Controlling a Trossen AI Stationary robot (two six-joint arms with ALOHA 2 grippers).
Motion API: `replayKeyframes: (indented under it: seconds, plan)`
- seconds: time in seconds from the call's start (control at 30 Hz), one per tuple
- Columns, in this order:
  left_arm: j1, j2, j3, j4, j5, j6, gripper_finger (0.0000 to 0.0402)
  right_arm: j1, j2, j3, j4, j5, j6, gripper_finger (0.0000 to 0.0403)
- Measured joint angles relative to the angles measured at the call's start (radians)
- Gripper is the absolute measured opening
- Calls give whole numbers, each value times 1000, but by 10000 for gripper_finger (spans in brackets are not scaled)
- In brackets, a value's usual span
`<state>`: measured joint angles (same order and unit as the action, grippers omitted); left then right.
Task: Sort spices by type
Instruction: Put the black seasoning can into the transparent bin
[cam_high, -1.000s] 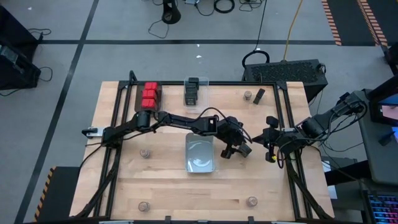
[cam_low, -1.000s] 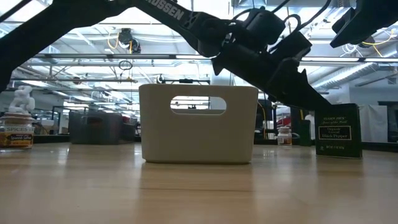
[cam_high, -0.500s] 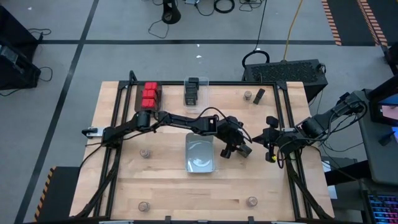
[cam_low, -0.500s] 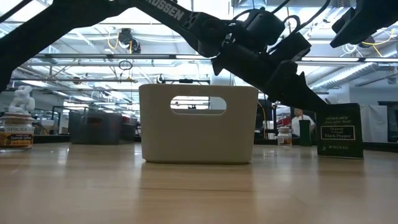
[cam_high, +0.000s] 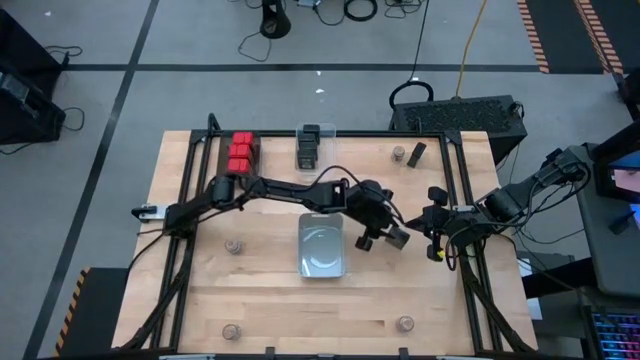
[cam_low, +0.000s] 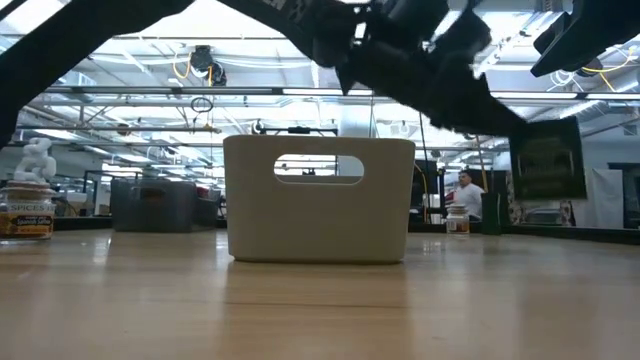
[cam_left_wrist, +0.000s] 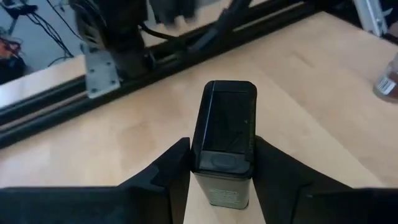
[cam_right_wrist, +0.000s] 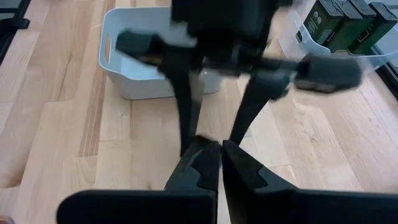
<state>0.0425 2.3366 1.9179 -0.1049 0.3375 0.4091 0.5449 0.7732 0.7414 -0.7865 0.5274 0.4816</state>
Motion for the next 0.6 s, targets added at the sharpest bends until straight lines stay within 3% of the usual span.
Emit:
replayKeyframes:
  seconds: [0.37, 0.6]
  plan:
    - [85, -122, 0, -197, 1, 34, 145, 0, 3, -1, 4, 0, 25, 0]
    - [148, -224, 0, -345, 69, 45, 162, 0, 20, -1, 5, 1, 31, 0]
